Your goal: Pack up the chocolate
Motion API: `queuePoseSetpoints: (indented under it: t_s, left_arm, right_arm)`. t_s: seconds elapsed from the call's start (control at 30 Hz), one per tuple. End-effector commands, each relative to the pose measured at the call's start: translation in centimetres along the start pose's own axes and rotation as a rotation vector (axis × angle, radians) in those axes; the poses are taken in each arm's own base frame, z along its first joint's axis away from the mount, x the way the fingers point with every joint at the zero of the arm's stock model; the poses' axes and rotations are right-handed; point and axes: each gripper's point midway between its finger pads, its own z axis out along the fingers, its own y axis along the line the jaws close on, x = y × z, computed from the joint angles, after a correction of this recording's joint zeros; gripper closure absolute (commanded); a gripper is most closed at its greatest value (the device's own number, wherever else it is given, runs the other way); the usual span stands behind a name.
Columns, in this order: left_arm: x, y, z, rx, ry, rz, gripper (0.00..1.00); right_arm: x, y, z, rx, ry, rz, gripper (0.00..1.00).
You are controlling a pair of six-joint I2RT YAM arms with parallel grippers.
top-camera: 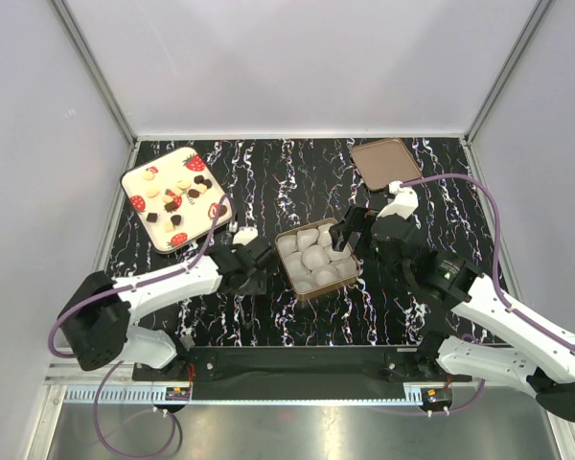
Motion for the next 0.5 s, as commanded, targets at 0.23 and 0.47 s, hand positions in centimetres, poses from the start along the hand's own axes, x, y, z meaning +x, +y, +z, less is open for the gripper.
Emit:
queuePoseSetpoints:
  t_s: [0.23,0.47]
  left_arm:
    - [-7.2,0.4,-8.3,0.044,-0.158,0.085,0.39]
    - [-10.2,1.0,-10.3,0.072,-0.184,0.1,0.41]
  right_arm:
    - [-1.4,1.1,1.0,0.003,-0.039,-0.008,0.0]
    - [-1.1,1.3,1.6,0.015,-0.028,-0.022,0.0]
